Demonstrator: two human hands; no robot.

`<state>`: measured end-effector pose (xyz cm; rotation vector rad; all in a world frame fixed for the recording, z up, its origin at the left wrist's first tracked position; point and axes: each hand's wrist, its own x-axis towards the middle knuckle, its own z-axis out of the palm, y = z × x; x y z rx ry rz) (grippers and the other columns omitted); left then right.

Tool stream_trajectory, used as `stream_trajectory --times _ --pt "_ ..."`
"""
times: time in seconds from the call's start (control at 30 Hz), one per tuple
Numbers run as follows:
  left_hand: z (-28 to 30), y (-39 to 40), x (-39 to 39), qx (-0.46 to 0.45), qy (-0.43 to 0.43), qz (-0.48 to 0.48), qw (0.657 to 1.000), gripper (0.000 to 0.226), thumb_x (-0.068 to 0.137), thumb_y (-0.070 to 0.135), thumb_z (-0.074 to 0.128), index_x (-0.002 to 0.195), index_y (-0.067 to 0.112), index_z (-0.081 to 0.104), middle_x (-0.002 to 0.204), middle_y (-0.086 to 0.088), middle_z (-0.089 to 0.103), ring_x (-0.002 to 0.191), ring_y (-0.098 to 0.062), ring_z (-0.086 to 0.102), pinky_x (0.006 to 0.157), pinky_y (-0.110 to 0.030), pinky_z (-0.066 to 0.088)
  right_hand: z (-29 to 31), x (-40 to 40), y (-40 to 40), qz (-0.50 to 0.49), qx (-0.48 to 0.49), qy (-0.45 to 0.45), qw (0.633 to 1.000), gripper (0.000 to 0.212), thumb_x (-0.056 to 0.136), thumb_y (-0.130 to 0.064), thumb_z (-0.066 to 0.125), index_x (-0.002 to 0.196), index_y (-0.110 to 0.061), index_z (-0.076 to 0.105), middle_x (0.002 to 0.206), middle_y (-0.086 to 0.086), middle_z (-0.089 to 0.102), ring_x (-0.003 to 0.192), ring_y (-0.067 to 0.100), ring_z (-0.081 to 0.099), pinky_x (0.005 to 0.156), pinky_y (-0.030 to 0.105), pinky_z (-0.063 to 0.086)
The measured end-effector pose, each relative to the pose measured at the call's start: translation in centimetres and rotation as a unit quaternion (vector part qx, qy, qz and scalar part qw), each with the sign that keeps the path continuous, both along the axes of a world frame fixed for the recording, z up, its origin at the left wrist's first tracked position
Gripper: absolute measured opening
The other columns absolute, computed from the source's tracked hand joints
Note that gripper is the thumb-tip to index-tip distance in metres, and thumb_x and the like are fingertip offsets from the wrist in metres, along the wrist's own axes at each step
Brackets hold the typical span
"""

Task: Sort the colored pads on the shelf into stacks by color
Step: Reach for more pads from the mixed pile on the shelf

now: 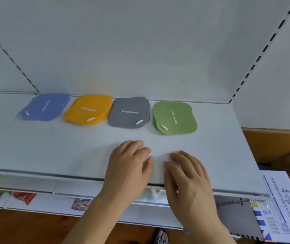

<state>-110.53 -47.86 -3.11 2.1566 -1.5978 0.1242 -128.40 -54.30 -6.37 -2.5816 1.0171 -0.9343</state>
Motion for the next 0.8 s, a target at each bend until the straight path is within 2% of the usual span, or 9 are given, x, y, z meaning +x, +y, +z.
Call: stream_trajectory --times 0.27,0.4,0.47,0.57,0.67,0.8 --pt "0.0 11.5 5.1 0.035 0.008 0.068 0.997 0.033 0.096 0.033 0.059 0.118 0.015 0.075 0.130 -0.004 0.070 0.124 -0.027 0.063 0.103 -0.048 0.054 0.1 2.9 6.8 -0.048 0.010 0.056 0.997 0.033 0.095 -0.034 0.063 0.117 -0.012 0.075 0.140 0.013 0.064 0.138 0.041 0.053 0.109 0.063 0.043" --pt "0.4 19.7 8.5 0.058 0.028 0.131 0.989 0.037 0.097 0.038 0.052 0.116 0.017 0.075 0.124 0.000 0.072 0.120 -0.025 0.065 0.100 -0.045 0.056 0.6 6.5 12.7 -0.032 0.015 0.050 0.998 0.029 0.094 -0.033 0.063 0.112 -0.015 0.078 0.137 0.011 0.066 0.138 0.039 0.054 0.107 0.060 0.045" --pt "0.3 24.0 10.4 0.078 0.055 0.162 0.982 0.042 0.098 0.043 0.048 0.118 0.018 0.075 0.118 0.003 0.074 0.114 -0.023 0.067 0.095 -0.043 0.058 0.6 9.1 15.9 -0.001 0.022 0.044 0.999 0.027 0.096 -0.033 0.061 0.107 -0.016 0.078 0.126 0.006 0.072 0.130 0.035 0.060 0.104 0.056 0.048" --pt "-0.1 30.5 13.1 0.110 0.085 0.200 0.970 0.033 0.100 0.041 0.058 0.122 0.021 0.073 0.117 0.007 0.074 0.109 -0.018 0.067 0.091 -0.037 0.058 0.6 13.7 20.8 0.078 0.040 0.069 0.994 0.029 0.099 -0.038 0.058 0.103 -0.018 0.078 0.110 -0.002 0.075 0.113 0.027 0.067 0.097 0.049 0.053" --pt "-0.2 35.9 15.4 0.123 0.113 0.256 0.952 0.028 0.099 0.039 0.062 0.119 0.023 0.072 0.112 0.007 0.074 0.103 -0.016 0.067 0.084 -0.032 0.057 0.8 18.4 25.2 0.144 0.056 0.106 0.982 0.030 0.097 -0.042 0.059 0.105 -0.019 0.078 0.107 -0.004 0.076 0.105 0.023 0.070 0.084 0.044 0.059" --pt "-0.4 40.9 18.8 0.138 0.138 0.318 0.928 0.037 0.103 0.046 0.055 0.131 0.025 0.068 0.122 0.006 0.073 0.112 -0.015 0.066 0.087 -0.030 0.059 1.5 24.9 29.1 0.214 0.064 0.144 0.964 0.037 0.097 -0.046 0.053 0.105 -0.020 0.078 0.107 -0.005 0.076 0.102 0.022 0.071 0.080 0.041 0.062"
